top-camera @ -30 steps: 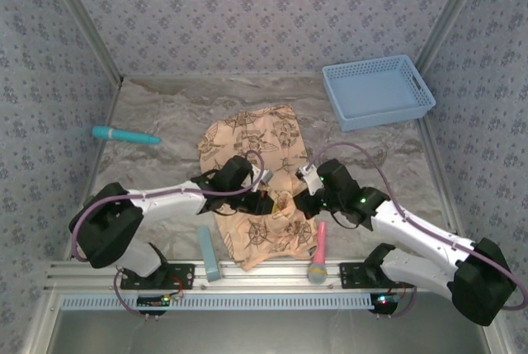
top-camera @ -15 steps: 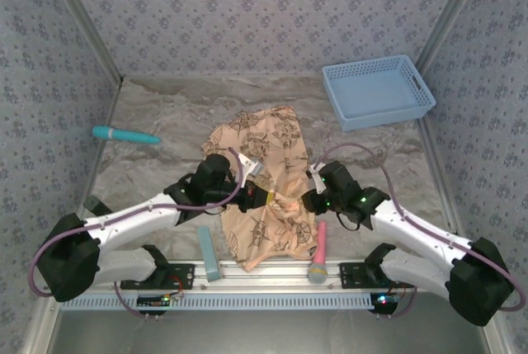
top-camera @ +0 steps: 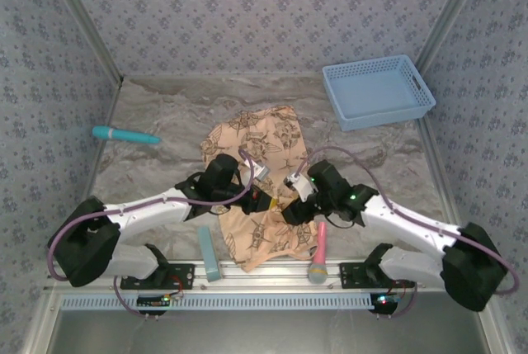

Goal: Fold the inside-out t-shirt

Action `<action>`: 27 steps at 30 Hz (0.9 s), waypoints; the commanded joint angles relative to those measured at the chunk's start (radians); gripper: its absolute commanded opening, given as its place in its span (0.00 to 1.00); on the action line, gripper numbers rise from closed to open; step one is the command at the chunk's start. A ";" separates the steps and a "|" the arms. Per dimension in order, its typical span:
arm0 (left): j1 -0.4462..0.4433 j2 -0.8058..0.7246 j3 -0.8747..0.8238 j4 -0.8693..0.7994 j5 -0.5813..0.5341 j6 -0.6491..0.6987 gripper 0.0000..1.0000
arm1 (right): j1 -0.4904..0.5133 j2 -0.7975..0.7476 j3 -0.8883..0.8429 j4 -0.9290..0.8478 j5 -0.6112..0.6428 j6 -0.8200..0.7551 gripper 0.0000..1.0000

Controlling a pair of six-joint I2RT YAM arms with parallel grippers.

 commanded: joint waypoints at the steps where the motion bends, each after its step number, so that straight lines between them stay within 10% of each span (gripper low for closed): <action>1: 0.007 -0.016 -0.002 0.081 0.064 -0.014 0.02 | 0.007 0.068 0.028 0.064 -0.020 0.057 0.41; 27: 0.018 -0.007 -0.030 0.055 0.102 0.044 0.01 | -0.172 0.158 -0.030 0.248 -0.135 0.257 0.47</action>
